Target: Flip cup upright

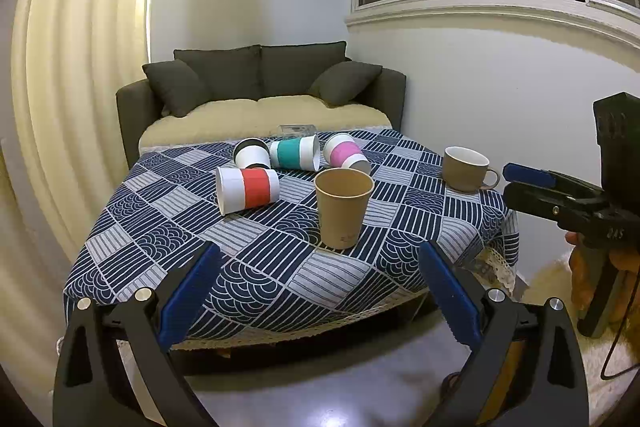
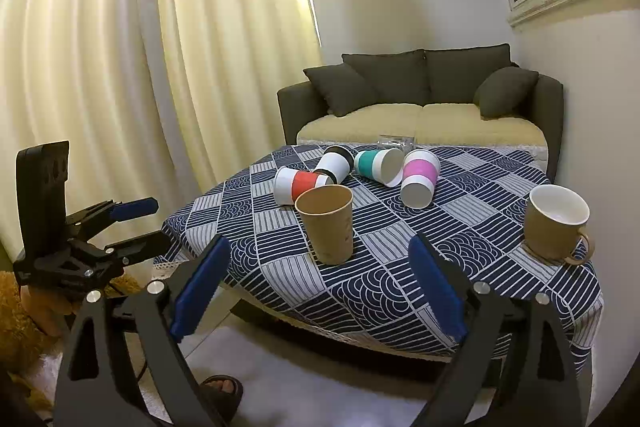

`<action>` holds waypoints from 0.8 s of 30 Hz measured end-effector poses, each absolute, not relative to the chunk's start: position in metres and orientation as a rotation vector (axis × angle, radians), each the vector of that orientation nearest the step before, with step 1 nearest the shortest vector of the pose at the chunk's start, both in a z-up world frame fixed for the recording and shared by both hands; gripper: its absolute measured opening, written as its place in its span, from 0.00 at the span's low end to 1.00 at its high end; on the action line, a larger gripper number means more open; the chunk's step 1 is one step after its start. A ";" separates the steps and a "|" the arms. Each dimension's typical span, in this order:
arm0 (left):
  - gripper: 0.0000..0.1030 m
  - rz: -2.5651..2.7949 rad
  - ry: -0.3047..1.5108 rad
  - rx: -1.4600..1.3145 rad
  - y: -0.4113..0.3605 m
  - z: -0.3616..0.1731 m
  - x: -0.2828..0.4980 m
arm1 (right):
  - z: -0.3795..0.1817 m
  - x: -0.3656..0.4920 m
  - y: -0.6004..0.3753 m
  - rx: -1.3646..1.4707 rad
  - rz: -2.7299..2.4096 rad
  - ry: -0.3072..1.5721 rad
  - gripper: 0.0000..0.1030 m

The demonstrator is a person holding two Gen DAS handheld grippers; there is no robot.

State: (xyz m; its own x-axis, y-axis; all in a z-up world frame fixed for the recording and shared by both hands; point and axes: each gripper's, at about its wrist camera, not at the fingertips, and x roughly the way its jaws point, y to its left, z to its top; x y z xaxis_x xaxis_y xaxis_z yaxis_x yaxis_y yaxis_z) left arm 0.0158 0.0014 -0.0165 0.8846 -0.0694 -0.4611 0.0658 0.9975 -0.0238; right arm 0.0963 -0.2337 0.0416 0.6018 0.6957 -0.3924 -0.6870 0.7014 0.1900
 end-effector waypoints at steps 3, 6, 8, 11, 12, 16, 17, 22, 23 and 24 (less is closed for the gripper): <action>0.94 -0.070 0.482 -0.003 0.001 -0.017 0.015 | 0.042 0.095 -0.233 0.018 0.800 0.461 0.87; 0.94 -0.067 0.483 -0.006 0.002 -0.016 0.016 | 0.042 0.096 -0.233 0.018 0.801 0.461 0.87; 0.94 -0.066 0.481 -0.010 0.003 -0.016 0.015 | 0.042 0.096 -0.233 0.018 0.801 0.461 0.87; 0.94 -0.068 0.480 -0.012 0.004 -0.016 0.015 | 0.042 0.096 -0.233 0.017 0.800 0.461 0.87; 0.94 -0.067 0.479 -0.010 0.003 -0.016 0.015 | 0.042 0.095 -0.233 0.015 0.800 0.461 0.87; 0.94 -0.067 0.483 -0.007 0.002 -0.017 0.016 | 0.041 0.095 -0.233 0.012 0.801 0.458 0.90; 0.94 -0.068 0.483 -0.007 0.002 -0.017 0.016 | 0.041 0.095 -0.233 0.013 0.802 0.459 0.90; 0.94 -0.067 0.483 -0.007 0.002 -0.017 0.016 | 0.041 0.095 -0.233 0.013 0.802 0.459 0.90; 0.94 -0.066 0.483 -0.007 0.002 -0.017 0.016 | 0.041 0.095 -0.233 0.013 0.802 0.459 0.90; 0.94 -0.065 0.483 -0.006 0.002 -0.017 0.017 | 0.041 0.095 -0.233 0.013 0.802 0.459 0.91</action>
State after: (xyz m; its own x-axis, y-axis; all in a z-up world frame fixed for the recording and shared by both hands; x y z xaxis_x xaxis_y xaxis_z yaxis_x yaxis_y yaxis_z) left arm 0.0165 0.0023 -0.0170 0.8834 -0.0642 -0.4642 0.0614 0.9979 -0.0211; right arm 0.0952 -0.2330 0.0414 0.6027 0.6954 -0.3914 -0.6898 0.7006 0.1826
